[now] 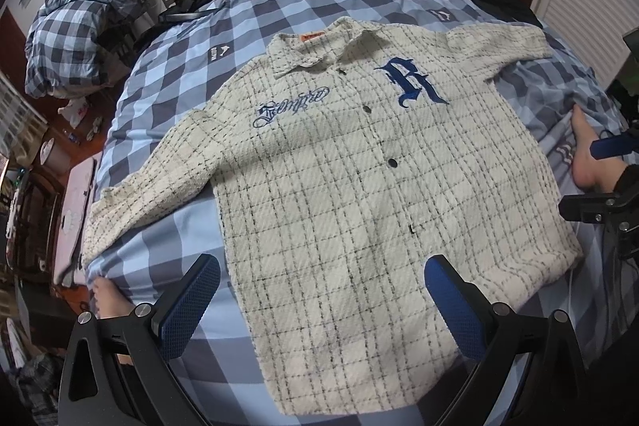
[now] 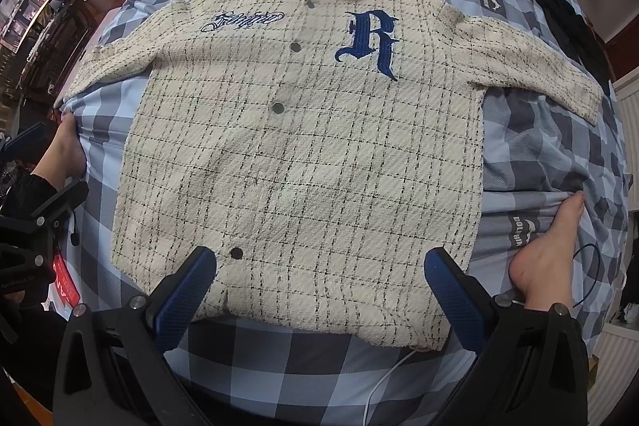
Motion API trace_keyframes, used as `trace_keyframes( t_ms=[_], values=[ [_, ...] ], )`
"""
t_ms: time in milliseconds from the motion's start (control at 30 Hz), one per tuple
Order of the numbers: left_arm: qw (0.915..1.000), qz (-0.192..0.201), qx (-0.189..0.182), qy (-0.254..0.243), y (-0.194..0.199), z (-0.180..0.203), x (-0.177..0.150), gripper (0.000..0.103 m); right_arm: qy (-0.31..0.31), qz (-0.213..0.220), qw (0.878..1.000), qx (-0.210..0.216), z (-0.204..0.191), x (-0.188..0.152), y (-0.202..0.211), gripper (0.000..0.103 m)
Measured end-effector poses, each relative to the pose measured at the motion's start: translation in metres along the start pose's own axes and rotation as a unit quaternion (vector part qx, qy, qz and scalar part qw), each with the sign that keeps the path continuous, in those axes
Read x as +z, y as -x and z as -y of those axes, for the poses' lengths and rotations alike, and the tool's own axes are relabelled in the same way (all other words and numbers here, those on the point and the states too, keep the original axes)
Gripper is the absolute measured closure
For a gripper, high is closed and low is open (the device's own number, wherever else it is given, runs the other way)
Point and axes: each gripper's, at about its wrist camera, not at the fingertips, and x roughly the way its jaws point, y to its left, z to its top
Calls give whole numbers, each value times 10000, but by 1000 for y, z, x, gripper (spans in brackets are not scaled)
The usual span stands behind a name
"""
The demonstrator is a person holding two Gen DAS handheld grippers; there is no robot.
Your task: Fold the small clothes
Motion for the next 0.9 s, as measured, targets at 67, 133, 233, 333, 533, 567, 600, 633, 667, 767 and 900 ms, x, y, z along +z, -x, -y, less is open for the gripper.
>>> trace_keyframes(
  t_ms=[67,133,233,333,533,567,600,633,667,767,900],
  values=[
    [10000,-4,-7,0,0,1,0,0,1,-10,10000,8,-2,-1,0,1],
    [10000,0,-4,-3,0,0,0,0,0,-8,10000,7,-1,0,0,1],
    [10000,-4,-6,1,0,0,0,0,-11,-13,10000,13,-1,0,0,1],
    [10000,-22,-30,11,0,-1,-1,0,-11,-17,10000,17,-1,-1,0,1],
    [10000,-55,-58,31,-2,-2,-1,0,-17,-37,10000,38,-1,0,0,1],
    [10000,-54,-61,31,-2,-2,-1,0,-14,-40,10000,40,0,0,0,1],
    [10000,-54,-55,27,-2,-2,-1,0,-11,-41,10000,44,0,0,0,1],
    [10000,-54,-58,29,-2,-2,-1,0,-10,-42,10000,48,0,0,0,1],
    [10000,-56,-60,27,-2,-2,-1,0,-11,-43,10000,51,0,0,-1,1],
    [10000,-51,-55,30,-2,-2,-1,0,-12,-46,10000,49,0,0,-1,1],
    [10000,-53,-63,34,-2,-2,-1,0,-14,-48,10000,54,0,0,-1,1]
  ],
)
